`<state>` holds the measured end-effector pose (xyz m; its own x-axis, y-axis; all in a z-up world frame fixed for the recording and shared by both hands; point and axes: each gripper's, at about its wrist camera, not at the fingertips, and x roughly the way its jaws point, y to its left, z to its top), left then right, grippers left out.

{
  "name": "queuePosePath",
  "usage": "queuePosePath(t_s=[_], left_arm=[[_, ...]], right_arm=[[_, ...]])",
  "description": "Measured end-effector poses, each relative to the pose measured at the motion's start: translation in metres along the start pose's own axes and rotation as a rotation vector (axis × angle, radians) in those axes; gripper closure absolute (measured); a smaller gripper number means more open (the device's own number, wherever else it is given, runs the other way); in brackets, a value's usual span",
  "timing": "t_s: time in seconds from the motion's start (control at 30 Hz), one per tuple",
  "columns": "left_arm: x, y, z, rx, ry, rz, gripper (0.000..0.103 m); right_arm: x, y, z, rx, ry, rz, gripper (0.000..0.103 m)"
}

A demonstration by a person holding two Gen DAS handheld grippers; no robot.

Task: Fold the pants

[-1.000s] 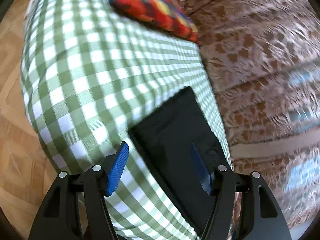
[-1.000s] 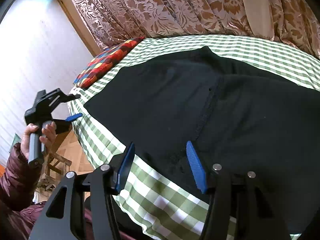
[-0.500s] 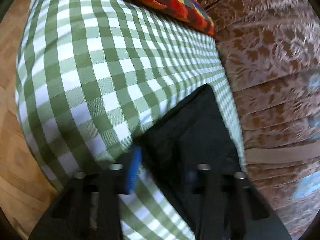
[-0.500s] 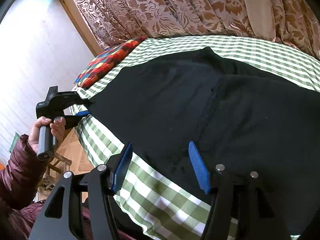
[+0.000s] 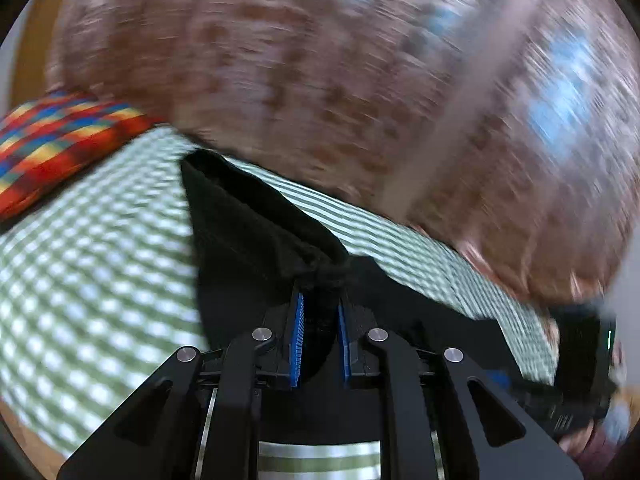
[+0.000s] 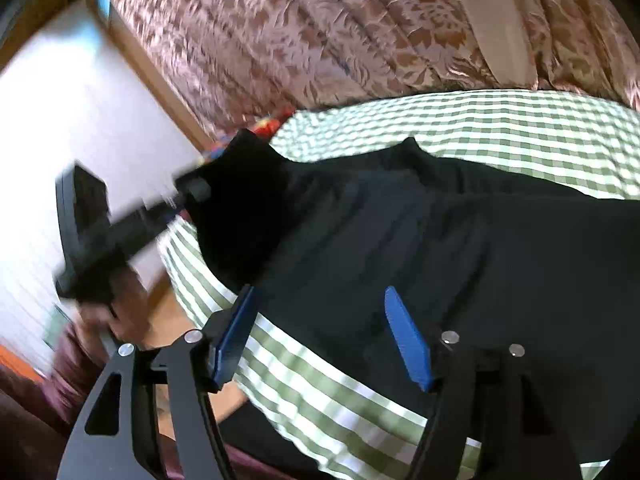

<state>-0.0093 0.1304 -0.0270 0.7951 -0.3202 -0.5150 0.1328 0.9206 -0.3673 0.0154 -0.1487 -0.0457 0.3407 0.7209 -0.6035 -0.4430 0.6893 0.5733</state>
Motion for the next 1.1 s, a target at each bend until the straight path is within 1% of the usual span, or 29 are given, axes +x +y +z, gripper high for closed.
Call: queuePosePath(t_s=[0.07, 0.17, 0.2, 0.3, 0.5, 0.57, 0.67, 0.7, 0.73, 0.77, 0.8, 0.83, 0.87, 0.93, 1.1], left_arm=[[0.011, -0.026, -0.008, 0.09, 0.031, -0.035, 0.09], [0.022, -0.051, -0.021, 0.178, 0.069, -0.081, 0.09], [0.025, -0.056, -0.026, 0.196, 0.079, -0.091, 0.09], [0.033, -0.066, -0.035, 0.219, 0.11, -0.116, 0.09], [0.035, -0.075, -0.043, 0.259, 0.132, -0.107, 0.09], [0.036, -0.075, -0.041, 0.267, 0.134, -0.099, 0.09], [0.038, -0.077, -0.04, 0.277, 0.139, -0.089, 0.09], [0.038, -0.078, -0.041, 0.282, 0.14, -0.085, 0.09], [0.039, -0.078, -0.041, 0.287, 0.141, -0.083, 0.09], [0.04, -0.079, -0.042, 0.295, 0.142, -0.076, 0.09], [0.04, -0.08, -0.042, 0.3, 0.14, -0.068, 0.09], [0.041, -0.08, -0.041, 0.302, 0.141, -0.063, 0.09], [0.041, -0.078, -0.041, 0.298, 0.14, -0.06, 0.09], [0.041, -0.076, -0.04, 0.289, 0.138, -0.058, 0.09], [0.041, -0.075, -0.04, 0.289, 0.139, -0.053, 0.09]], right_arm=[[-0.001, -0.005, 0.007, 0.04, -0.001, 0.033, 0.034], [0.005, -0.014, 0.019, 0.113, 0.011, 0.094, 0.031], [0.008, -0.016, 0.025, 0.14, 0.014, 0.128, 0.03], [0.017, -0.019, 0.036, 0.172, 0.03, 0.176, 0.028], [0.05, -0.023, 0.061, 0.219, 0.097, 0.246, 0.027], [0.06, -0.021, 0.069, 0.221, 0.121, 0.254, 0.027], [0.079, -0.013, 0.08, 0.189, 0.166, 0.243, 0.028], [0.084, -0.01, 0.083, 0.174, 0.179, 0.234, 0.032], [0.088, -0.007, 0.084, 0.16, 0.19, 0.221, 0.042], [0.092, -0.005, 0.085, 0.143, 0.2, 0.199, 0.055], [0.096, -0.002, 0.086, 0.121, 0.207, 0.174, 0.062], [0.097, -0.001, 0.086, 0.108, 0.212, 0.158, 0.073], [0.099, 0.0, 0.085, 0.099, 0.216, 0.143, 0.081], [0.1, 0.0, 0.085, 0.091, 0.215, 0.124, 0.085], [0.099, -0.001, 0.082, 0.08, 0.215, 0.11, 0.086]])
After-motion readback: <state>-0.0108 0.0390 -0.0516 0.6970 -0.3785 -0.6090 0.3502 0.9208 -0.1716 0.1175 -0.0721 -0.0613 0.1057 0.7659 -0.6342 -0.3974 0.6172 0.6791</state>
